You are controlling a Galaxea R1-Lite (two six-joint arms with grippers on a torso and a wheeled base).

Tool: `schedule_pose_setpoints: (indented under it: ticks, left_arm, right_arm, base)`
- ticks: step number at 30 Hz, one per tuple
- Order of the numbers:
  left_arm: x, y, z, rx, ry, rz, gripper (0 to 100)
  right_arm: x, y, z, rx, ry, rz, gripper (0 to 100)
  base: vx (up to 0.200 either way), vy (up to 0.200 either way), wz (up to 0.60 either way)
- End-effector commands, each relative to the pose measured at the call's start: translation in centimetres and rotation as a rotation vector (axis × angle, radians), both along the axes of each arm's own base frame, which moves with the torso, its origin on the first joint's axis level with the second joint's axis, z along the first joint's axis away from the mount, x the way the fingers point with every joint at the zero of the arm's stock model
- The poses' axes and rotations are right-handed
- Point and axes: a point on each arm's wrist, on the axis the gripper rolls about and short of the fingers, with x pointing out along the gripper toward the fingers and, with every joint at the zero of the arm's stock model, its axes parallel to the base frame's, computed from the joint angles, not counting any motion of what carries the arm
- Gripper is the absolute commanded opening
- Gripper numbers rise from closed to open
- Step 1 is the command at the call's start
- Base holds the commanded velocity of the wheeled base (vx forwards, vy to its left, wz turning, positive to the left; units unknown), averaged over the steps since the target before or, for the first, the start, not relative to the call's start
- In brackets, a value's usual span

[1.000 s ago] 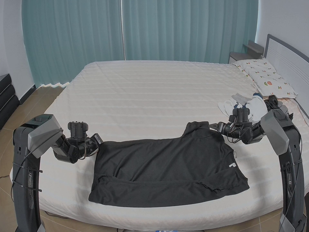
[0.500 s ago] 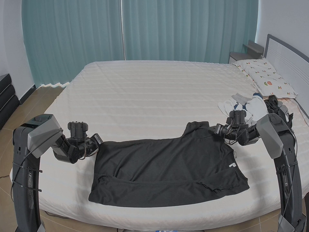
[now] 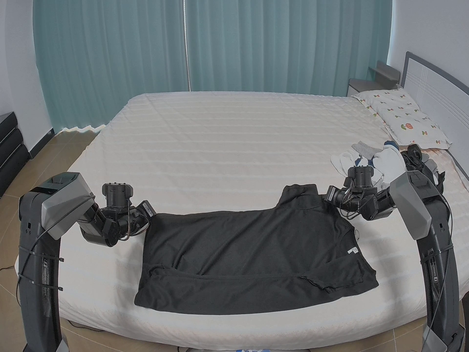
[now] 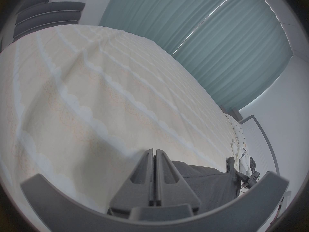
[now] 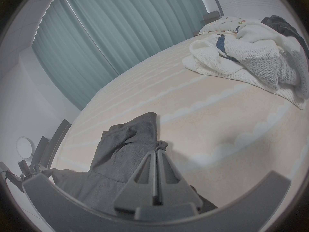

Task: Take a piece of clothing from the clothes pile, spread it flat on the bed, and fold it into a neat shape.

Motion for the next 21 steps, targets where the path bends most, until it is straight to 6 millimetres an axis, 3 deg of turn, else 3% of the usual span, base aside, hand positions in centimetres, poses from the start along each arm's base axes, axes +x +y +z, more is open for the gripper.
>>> schedule_pose_setpoints:
  ticks: [1, 12, 21]
  left_arm:
    - [0.3, 0.1, 0.9, 0.001, -0.025, 0.003, 0]
    - [0.5, 0.0, 3.5, 0.017, -0.062, -0.005, 0]
    - [0.3, 0.4, 4.4, 0.019, -0.065, 0.003, 0]
  right_arm:
    - [-0.8, -0.3, 1.8, 0.009, -0.021, -0.018, 0]
    - [-2.5, -3.0, 3.4, 0.054, -0.062, -0.086, 0]
    - [-2.6, -3.2, 4.4, 0.069, -0.124, -0.086, 0]
  base:
    - [0.000, 0.000, 0.00]
    - [0.000, 0.000, 0.00]
    - [0.000, 0.000, 0.00]
